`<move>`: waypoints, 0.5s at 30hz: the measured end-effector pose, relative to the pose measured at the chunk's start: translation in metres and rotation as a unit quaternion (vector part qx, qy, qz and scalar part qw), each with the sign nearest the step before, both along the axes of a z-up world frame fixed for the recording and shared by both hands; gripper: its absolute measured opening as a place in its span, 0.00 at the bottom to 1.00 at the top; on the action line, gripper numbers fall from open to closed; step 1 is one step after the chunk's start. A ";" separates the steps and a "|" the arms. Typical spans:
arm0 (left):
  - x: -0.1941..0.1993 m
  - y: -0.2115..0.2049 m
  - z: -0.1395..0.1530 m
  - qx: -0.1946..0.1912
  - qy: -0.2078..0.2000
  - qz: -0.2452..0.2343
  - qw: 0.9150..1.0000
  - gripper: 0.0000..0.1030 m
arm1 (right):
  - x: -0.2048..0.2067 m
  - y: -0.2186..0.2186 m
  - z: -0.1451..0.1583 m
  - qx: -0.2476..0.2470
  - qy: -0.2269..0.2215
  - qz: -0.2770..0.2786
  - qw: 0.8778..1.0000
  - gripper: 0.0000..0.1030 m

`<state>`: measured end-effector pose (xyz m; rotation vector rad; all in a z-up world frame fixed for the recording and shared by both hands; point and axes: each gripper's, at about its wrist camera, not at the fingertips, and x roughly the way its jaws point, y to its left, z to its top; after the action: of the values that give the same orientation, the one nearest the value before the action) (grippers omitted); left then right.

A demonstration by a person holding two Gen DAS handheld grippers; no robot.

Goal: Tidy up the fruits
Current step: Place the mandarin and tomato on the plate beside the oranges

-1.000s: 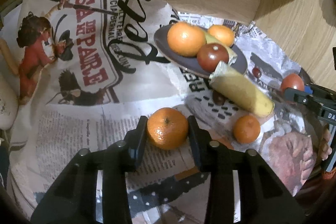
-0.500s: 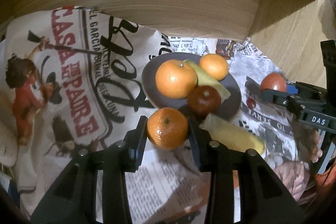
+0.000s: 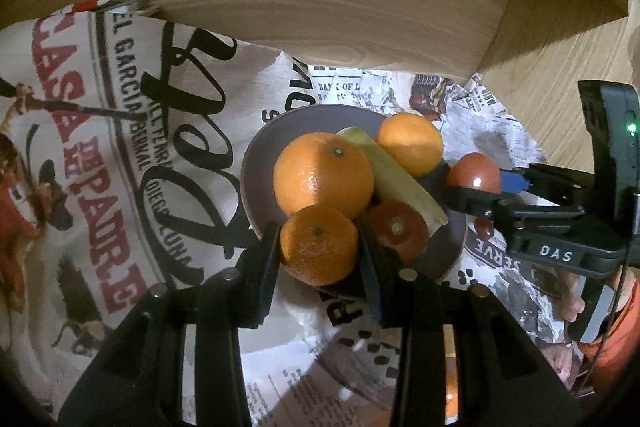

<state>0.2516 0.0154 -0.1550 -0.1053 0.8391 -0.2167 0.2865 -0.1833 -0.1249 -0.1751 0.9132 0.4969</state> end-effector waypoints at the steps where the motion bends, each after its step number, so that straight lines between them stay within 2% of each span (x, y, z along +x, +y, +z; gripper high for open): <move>1: 0.001 0.000 -0.001 -0.001 0.001 -0.001 1.000 0.37 | 0.002 0.001 -0.002 -0.001 0.002 0.001 1.000 0.42; 11: 0.013 0.002 -0.008 -0.015 0.016 0.003 1.000 0.37 | 0.013 0.002 -0.011 -0.002 0.007 -0.002 1.000 0.43; 15: 0.013 0.001 -0.008 -0.009 0.015 0.002 1.000 0.37 | 0.014 0.000 -0.010 0.009 0.013 -0.003 1.000 0.44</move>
<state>0.2646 0.0165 -0.1633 -0.1276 0.8666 -0.2191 0.3005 -0.1835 -0.1349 -0.1500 0.9333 0.5036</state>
